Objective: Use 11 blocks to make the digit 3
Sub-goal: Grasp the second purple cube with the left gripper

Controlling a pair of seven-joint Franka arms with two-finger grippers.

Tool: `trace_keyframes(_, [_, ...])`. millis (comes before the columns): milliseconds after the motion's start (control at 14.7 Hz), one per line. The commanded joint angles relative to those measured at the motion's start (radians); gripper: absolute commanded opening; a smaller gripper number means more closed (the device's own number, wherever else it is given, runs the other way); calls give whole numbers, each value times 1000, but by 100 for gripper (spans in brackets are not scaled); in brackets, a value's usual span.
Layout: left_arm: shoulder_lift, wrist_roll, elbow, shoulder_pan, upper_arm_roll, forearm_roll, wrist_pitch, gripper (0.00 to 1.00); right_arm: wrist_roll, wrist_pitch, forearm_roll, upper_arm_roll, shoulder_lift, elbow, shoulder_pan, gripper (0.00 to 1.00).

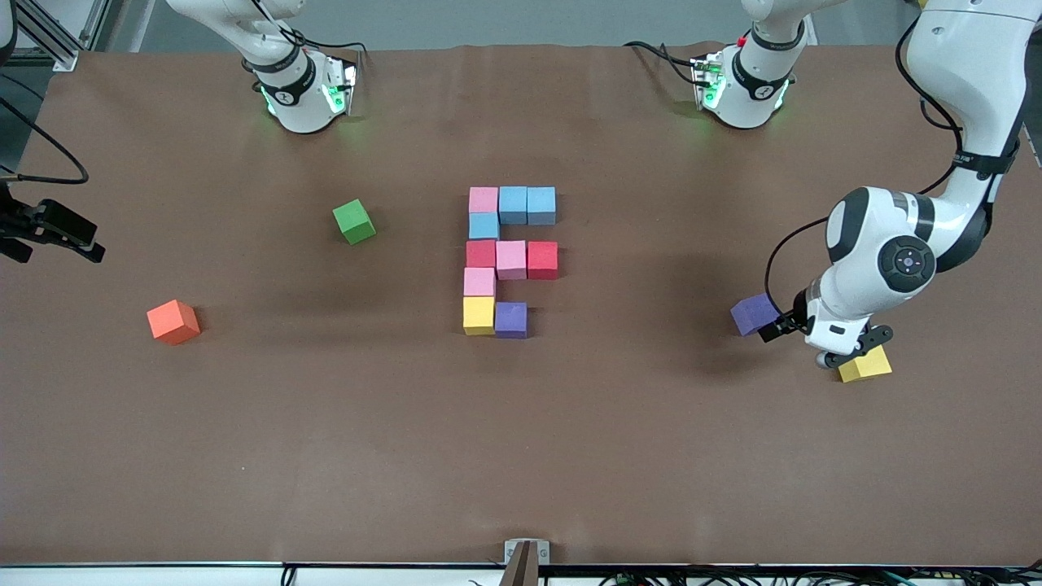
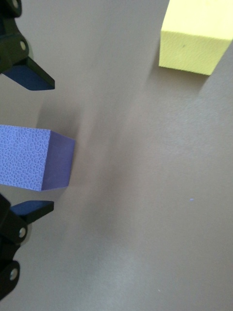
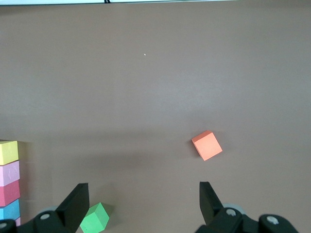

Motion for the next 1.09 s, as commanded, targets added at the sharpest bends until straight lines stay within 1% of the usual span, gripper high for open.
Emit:
trace_keyframes(0, [-10, 40, -52, 9, -11, -4, 53, 100, -9, 1, -6, 7, -17, -11, -4, 100])
trace_keyframes(136, [11, 53, -64, 11, -11, -4, 78, 100, -9, 1, -6, 7, -17, -11, -4, 100])
trace_keyframes(407, [34, 55, -118, 15, -10, -4, 168, 100, -9, 3, -6, 7, -17, -11, -4, 100])
trace_keyframes(475, [42, 54, -121, 18, -10, -5, 176, 98, -9, 3, -6, 7, -17, -11, -4, 100])
trace_keyframes(543, [45, 54, -121, 17, -11, -5, 176, 89, -9, 3, -6, 7, -16, -11, -4, 100])
trace_keyframes(678, [45, 35, -118, 14, -11, -5, 175, 58, -9, 3, -6, 7, -17, -11, -4, 100])
trace_keyframes(814, [44, -6, -104, 0, -14, -10, 172, 34, -9, 3, -4, 7, -16, -11, -4, 100])
trace_keyframes(882, [44, -49, -88, -2, -31, -10, 169, 23, -9, 3, -4, 7, -16, -11, -4, 100])
trace_keyframes(950, [44, -86, -77, -2, -49, -10, 167, 19, -9, 4, -4, 7, -17, -11, -4, 100])
trace_keyframes(1017, [44, -123, -62, -5, -68, -10, 166, 17, -9, 4, -4, 7, -16, -11, -4, 100])
